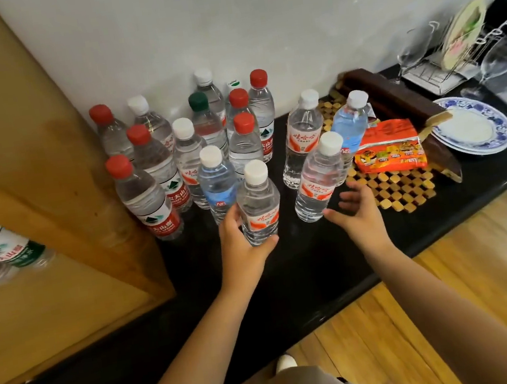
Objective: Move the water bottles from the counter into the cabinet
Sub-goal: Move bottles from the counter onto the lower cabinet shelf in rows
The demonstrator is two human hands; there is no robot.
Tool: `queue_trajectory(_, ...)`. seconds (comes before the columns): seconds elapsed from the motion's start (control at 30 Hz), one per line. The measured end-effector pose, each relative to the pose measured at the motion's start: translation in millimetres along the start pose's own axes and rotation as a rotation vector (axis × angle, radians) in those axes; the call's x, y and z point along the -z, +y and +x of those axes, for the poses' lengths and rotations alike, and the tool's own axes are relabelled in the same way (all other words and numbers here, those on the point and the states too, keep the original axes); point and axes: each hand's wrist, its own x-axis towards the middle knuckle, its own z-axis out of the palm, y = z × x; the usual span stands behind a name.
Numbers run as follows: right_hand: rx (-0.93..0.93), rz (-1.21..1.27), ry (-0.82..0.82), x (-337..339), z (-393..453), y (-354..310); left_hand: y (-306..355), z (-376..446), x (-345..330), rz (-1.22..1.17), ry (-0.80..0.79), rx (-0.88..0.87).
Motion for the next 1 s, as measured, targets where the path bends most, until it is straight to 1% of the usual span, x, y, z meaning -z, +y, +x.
queue_trajectory(0.1,0.084,0.015,-0.058,-3,20,-10,7,12,-4,0.006,0.050,-0.036)
queue_trajectory(0.2,0.137,0.053,-0.102,-6,33,-15,12,21,-6,0.025,0.048,-0.048)
queue_trajectory(0.3,0.155,0.087,-0.136,-10,42,-19,12,26,-7,0.022,0.033,-0.046)
queue_trajectory(0.37,0.149,0.095,-0.168,-11,45,-19,12,26,-7,-0.004,0.003,-0.015)
queue_trajectory(0.43,0.137,0.075,-0.188,-9,47,-18,12,25,-7,-0.022,-0.028,-0.003)
queue_trajectory(0.57,0.138,0.020,-0.200,-2,45,-18,13,24,-1,-0.020,-0.077,-0.033)
queue_trajectory(0.73,0.123,-0.032,-0.253,1,24,-17,8,11,12,-0.010,-0.150,-0.045)
queue_trajectory(0.83,0.131,-0.043,-0.288,-3,1,-14,4,-5,24,0.005,-0.182,-0.013)
queue_trajectory(1.0,0.136,-0.027,-0.420,-16,-45,-14,-14,-38,55,0.043,-0.254,0.011)
